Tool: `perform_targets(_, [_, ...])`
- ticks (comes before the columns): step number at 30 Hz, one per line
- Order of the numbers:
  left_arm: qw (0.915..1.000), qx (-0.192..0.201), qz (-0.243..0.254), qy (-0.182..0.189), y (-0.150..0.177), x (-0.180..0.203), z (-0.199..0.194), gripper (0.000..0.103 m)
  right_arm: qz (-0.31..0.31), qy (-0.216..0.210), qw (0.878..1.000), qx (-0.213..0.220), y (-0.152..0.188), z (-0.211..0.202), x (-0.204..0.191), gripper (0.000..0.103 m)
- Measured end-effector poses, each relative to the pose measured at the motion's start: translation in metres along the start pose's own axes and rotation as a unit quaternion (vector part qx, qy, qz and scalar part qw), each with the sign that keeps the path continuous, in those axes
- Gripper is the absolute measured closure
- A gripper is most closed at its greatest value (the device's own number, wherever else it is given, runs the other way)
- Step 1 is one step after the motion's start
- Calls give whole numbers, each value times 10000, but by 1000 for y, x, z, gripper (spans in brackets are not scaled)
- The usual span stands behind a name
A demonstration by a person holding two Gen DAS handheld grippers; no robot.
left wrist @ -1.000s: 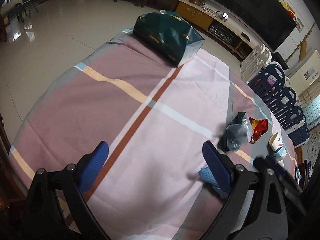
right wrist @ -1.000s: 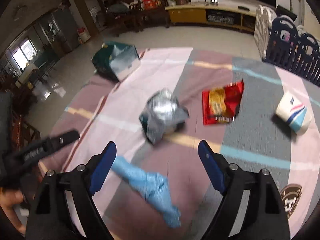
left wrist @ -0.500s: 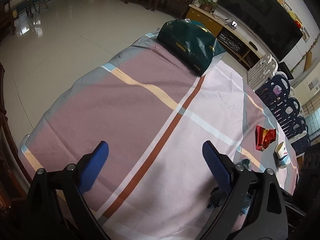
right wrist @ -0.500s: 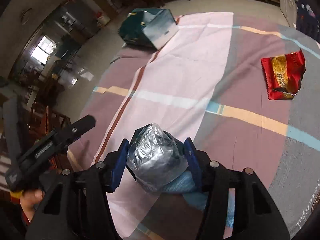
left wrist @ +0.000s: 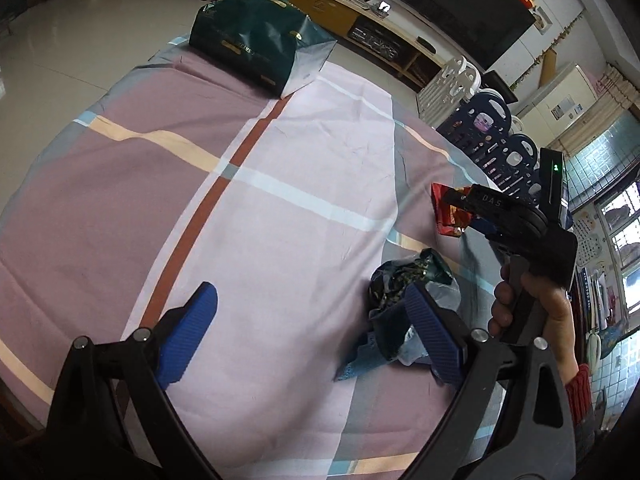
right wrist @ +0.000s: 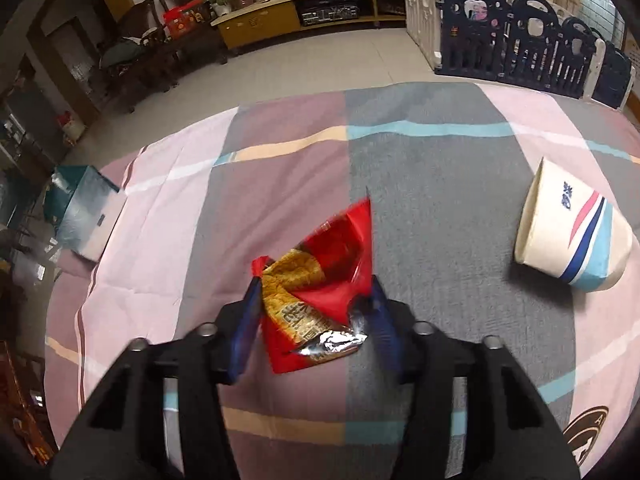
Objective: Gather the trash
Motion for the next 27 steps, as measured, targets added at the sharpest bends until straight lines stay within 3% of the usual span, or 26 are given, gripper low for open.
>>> perform_targets(1, [10000,25,-21,-76,0,-2,0,9,-154,-63,9999,30,5,-1,-8,69])
perform_targets(3, [9996,60,-172,-216,-2,-9,0,9,-454,-224,9987,-47,21,-6,-25,71])
perform_targets(5, [9990,65,-384,-234,-4,-19,-1,9,-581,-671,9956,-306,45,-14,-40,72])
perform_targets(9, [9986,61,-520,-17,-7,-24,-3,9,-1069,-1104,9855,-716,97,-30,-71,72])
perform_targets(11, [9991,127,-379,118,-7,-16,-6,9,-1002,-1086,9873,-588,105,-44,-70,72])
perform_targets(15, [9987,42,110,491,-3,9,-3,8,-367,-744,9965,115,108,-84,-27,72])
perform_targets(20, [9965,-247,668,446,4,35,22,9,333,-810,9948,526,127,-122,21,72])
perform_targets(21, [9961,-204,715,477,4,38,23,18,396,-771,9946,565,134,-129,28,72])
perform_targets(22, [9954,-178,791,517,4,41,24,39,448,-750,9944,591,140,-134,31,72])
perform_targets(23, [9937,-214,914,611,6,45,25,47,506,-741,9941,609,147,-138,33,72])
perform_targets(27, [9915,-78,1150,610,11,51,17,60,826,-812,9912,646,180,-163,46,72])
Point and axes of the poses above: each gripper's, at about its wrist camera, not at the fingertips, and z roughly the way its jaws point, x to its right, y to its underside, the point moved 6 cm from there along z, roughly the way its jaws point, and after that the axes turned 8 degrees about -x, right-handed, at the moved point
